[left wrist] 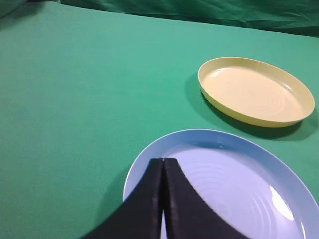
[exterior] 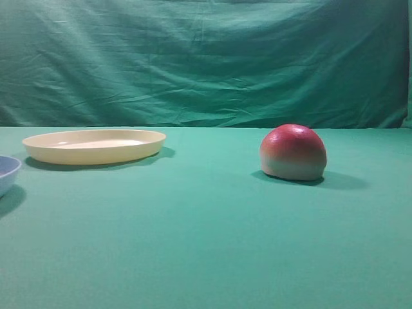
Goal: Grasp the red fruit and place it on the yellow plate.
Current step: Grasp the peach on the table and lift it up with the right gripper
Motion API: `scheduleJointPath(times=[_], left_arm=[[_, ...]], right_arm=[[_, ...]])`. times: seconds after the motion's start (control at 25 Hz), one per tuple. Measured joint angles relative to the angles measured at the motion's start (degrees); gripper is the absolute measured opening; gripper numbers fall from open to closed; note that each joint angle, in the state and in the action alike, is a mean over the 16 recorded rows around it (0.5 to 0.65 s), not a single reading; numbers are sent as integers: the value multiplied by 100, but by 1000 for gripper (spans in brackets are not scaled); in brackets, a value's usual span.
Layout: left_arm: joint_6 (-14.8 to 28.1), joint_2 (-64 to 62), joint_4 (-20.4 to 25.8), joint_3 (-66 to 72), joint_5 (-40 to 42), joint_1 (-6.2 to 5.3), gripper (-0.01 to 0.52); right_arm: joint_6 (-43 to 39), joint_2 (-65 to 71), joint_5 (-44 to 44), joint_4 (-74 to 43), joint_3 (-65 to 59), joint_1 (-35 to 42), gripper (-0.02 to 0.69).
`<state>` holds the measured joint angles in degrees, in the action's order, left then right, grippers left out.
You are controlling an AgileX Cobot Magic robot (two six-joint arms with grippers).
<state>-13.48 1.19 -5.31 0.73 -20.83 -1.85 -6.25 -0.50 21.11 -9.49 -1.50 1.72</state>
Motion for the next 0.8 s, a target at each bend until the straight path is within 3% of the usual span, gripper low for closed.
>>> scheduleJointPath(times=[0.8], left_arm=[[0, 0, 0, 0, 0, 0, 0]], right_arm=[[0, 0, -9, -41, 0, 0, 0]])
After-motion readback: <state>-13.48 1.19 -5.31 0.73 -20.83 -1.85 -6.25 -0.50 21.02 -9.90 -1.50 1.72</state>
